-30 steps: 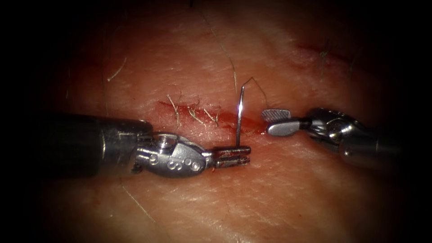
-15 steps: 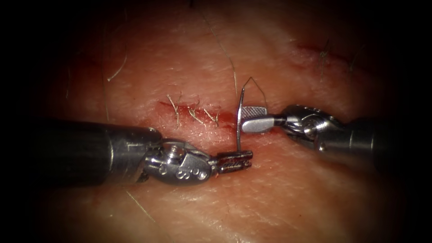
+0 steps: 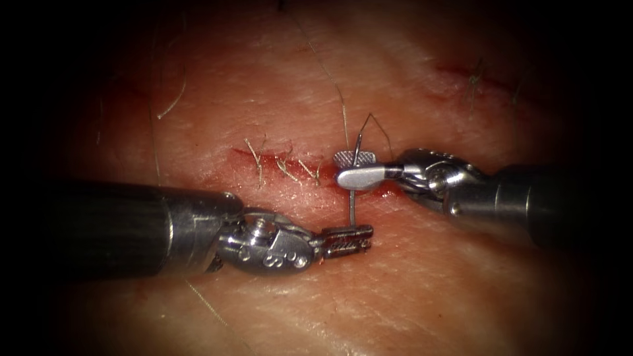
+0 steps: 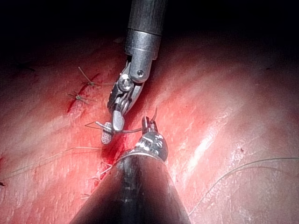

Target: Wound Closure

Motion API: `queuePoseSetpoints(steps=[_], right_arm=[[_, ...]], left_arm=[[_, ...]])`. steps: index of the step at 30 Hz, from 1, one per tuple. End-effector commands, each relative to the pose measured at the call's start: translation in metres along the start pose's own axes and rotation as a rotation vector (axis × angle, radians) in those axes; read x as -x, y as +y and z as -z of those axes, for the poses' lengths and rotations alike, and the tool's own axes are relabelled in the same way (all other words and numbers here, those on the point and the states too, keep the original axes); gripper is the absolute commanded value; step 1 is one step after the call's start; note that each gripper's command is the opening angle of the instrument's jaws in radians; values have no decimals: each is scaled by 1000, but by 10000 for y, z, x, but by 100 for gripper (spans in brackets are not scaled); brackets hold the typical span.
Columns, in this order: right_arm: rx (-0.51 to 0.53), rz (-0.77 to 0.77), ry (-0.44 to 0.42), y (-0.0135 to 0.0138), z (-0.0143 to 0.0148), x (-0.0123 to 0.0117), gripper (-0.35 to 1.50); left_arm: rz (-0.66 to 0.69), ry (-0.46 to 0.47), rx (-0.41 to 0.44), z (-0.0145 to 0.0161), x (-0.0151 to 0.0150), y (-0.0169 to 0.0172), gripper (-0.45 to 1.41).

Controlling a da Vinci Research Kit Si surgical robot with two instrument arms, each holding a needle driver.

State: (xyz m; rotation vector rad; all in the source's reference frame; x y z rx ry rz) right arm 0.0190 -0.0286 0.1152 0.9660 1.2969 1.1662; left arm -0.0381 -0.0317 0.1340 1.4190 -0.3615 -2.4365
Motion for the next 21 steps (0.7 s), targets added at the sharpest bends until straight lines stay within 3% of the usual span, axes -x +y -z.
queuePoseSetpoints(steps=[1, 5, 7, 8, 10, 13, 18, 19, 21], right_arm=[[-17, 3, -26, 3, -6, 6, -35], [-31, 20, -37, 4, -2, 11, -35], [-32, 111, -34, 6, 6, 13, -35], [-32, 141, -33, 7, 9, 13, -35], [-29, 232, -15, 7, 26, 11, -35], [-19, 279, 11, 6, 43, 5, -35], [-9, 313, 28, 6, 58, -2, -35], [-8, 336, 32, 6, 59, -2, -35], [-8, 343, 33, 6, 58, -1, -35]], left_arm=[[-2, 1, 1, -7, 1, 4, -45], [-1, 1, 1, -7, 1, 3, -45], [2, 4, 3, -6, 3, -1, -45], [21, 4, 4, -6, 4, -3, -37], [144, 14, 16, -3, 7, -10, 12], [238, 34, 60, 2, 11, -15, 24], [330, 61, 158, 5, 19, -13, 17], [343, 44, 197, 3, 29, -13, 4], [350, 38, 208, 2, 34, -13, -3]])
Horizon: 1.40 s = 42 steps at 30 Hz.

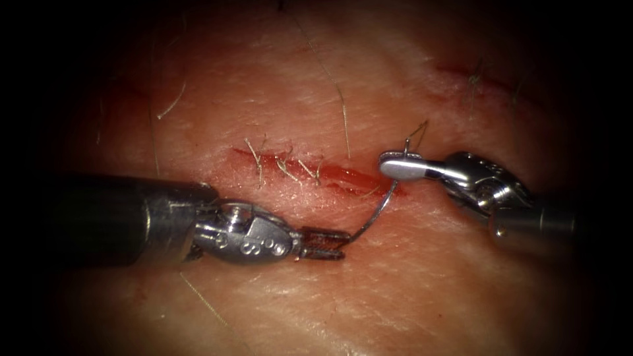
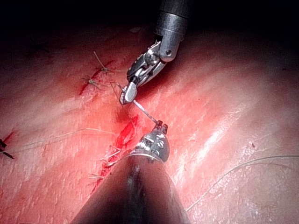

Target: Wound Closure

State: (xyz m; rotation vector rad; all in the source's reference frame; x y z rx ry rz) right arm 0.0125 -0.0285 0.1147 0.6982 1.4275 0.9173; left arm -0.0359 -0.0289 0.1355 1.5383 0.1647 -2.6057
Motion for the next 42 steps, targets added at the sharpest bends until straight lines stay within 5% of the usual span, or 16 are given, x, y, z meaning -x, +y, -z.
queuePoseSetpoints(steps=[1, 12, 27, 30, 31, 33, 42], right_arm=[[0, 21, 1, 3, -7, 8, -35], [5, 282, 35, 9, -8, 2, -35], [28, 303, 28, 14, -19, 9, -35], [48, 273, 25, 10, -22, 11, 99], [48, 273, 25, 10, -22, 11, 99], [104, 265, 34, 6, -23, 11, 140], [209, 186, -6, -6, -13, 14, 148]], left_arm=[[24, -10, 5, -10, 11, -2, -6], [136, -143, 56, -23, 84, -31, -22], [143, -125, 83, -29, 55, 1, -45], [145, -123, 85, -26, 52, -1, -45], [145, -123, 85, -26, 52, -1, -45], [145, -128, 77, -24, 52, -1, -45], [152, -152, 44, -17, 40, -1, -45]])
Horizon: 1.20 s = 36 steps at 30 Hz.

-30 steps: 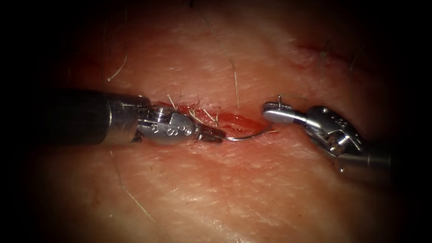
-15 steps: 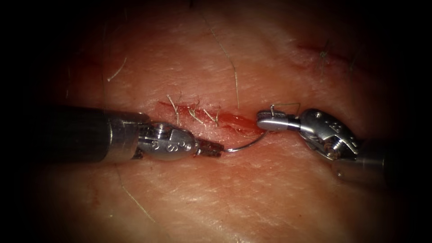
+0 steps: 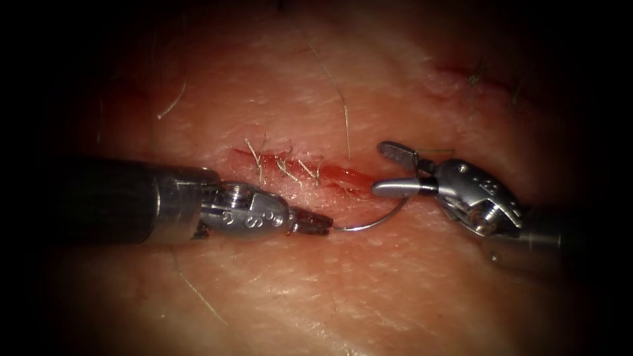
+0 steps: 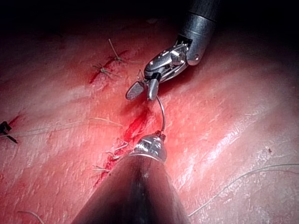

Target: Wound Closure

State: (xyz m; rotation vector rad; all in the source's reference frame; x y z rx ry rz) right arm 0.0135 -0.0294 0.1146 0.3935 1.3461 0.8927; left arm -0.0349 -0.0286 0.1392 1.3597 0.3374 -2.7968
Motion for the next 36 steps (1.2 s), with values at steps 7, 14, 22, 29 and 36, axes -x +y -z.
queuePoseSetpoints(steps=[7, 14, 22, 29, 36], right_arm=[[2, -59, -48, -17, 10, 7, 145], [95, -119, -101, -32, 20, 9, 141], [102, -153, -76, -30, 21, -2, 133], [113, -166, -75, -22, 19, -16, 131], [132, -163, -105, -24, 13, -10, 19]], left_arm=[[5, -17, -27, -2, 2, 0, -45], [6, -34, -52, 5, 0, 0, -45], [-9, -36, -55, 5, -1, 0, -45], [-19, -37, -56, 5, -1, 2, -45], [-30, -38, -57, 6, -2, 4, -45]])
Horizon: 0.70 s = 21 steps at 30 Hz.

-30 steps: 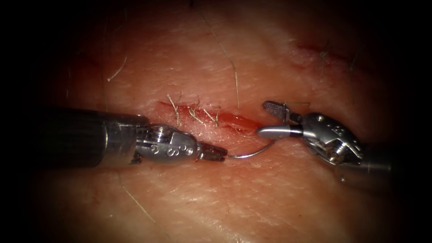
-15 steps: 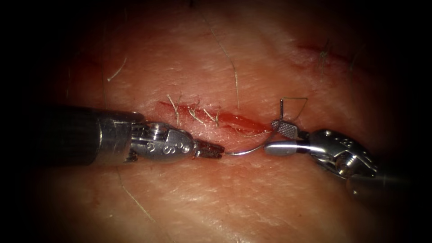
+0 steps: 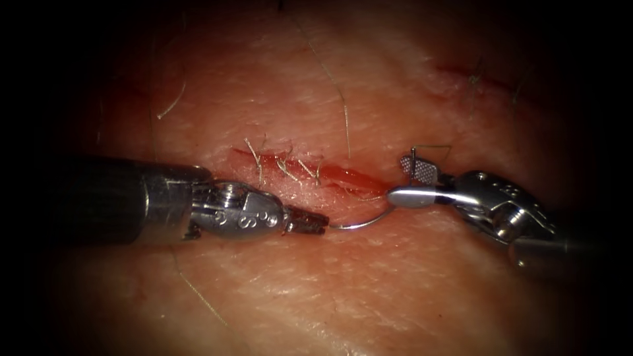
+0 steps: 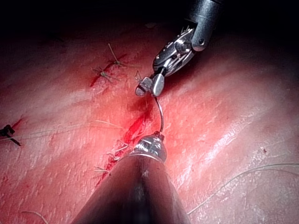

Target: Wound Closure

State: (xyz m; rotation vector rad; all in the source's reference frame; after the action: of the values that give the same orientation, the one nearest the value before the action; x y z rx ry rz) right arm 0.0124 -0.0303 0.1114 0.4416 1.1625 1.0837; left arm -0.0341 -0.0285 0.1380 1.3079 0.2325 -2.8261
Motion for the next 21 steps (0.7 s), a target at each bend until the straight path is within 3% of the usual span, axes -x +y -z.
queuePoseSetpoints(steps=[1, 5, 6, 8, 11, 17, 21], right_arm=[[-1, 4, -5, 2, -5, 5, -35], [-8, 36, -1, 3, 0, 2, -35], [-15, 64, 1, 4, 1, 1, -35], [-47, 199, 6, 4, 2, -1, -35], [-72, 315, 17, 3, 1, -3, -35], [-104, 463, 31, -1, 2, -9, -35], [-155, 580, 61, -14, 1, -13, -35]], left_arm=[[0, 1, 2, -8, 1, 2, -45], [2, 1, 2, -7, 0, 0, -45], [5, 0, 1, -6, -1, -2, -6], [201, 31, 72, 3, -9, -12, 71], [320, 60, 149, 20, -23, -18, 99], [434, 93, 234, 38, -44, -27, 118], [510, 107, 270, 37, -48, -36, 116]])
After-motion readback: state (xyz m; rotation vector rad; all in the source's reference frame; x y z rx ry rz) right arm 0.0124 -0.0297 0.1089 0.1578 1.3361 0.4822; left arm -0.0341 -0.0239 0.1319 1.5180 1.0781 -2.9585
